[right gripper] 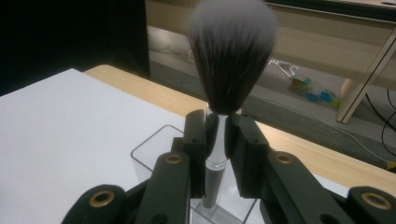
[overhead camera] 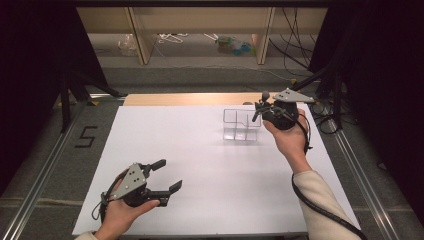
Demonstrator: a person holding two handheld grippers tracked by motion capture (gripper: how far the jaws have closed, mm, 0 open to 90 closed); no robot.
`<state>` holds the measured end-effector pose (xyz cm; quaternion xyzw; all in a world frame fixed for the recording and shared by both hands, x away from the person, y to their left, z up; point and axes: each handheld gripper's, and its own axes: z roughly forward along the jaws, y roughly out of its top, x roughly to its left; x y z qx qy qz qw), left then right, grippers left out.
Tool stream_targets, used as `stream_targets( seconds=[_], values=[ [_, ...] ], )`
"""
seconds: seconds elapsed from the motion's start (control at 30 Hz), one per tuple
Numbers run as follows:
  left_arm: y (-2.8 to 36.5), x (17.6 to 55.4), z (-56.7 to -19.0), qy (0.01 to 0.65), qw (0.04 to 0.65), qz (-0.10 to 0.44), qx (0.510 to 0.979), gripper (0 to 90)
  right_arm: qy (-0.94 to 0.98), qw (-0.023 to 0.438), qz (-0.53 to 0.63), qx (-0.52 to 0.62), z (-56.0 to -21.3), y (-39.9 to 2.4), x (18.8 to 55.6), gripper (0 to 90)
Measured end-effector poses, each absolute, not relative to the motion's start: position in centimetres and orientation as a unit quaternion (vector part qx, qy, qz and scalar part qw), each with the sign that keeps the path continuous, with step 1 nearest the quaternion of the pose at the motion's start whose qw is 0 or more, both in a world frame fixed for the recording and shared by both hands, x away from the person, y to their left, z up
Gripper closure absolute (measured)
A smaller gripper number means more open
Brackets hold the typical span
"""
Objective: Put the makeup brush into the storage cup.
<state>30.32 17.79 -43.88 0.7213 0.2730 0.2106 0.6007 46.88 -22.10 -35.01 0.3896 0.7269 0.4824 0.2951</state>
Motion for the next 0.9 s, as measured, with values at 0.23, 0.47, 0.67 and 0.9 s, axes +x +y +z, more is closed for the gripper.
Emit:
stream_targets(
  seconds=[0.23,0.47,0.67,0.9],
  values=[
    [17.78,30.32,-43.9,0.273,0.601,0.21,0.721,17.0,0.728,0.291,0.482,0.391,-35.02,-21.99,47.0,77.7],
    [17.77,30.34,-43.92,0.274,0.601,0.21,0.721,17.0,0.729,0.295,0.478,0.39,-35.04,-21.99,47.21,77.7],
    [17.77,30.32,-43.91,0.274,0.601,0.21,0.721,17.0,0.732,0.294,0.477,0.389,-35.04,-21.96,47.29,77.7],
    [17.78,30.33,-43.9,0.273,0.601,0.21,0.721,17.0,0.728,0.293,0.48,0.391,-35.02,-21.89,47.41,77.7]
  ],
)
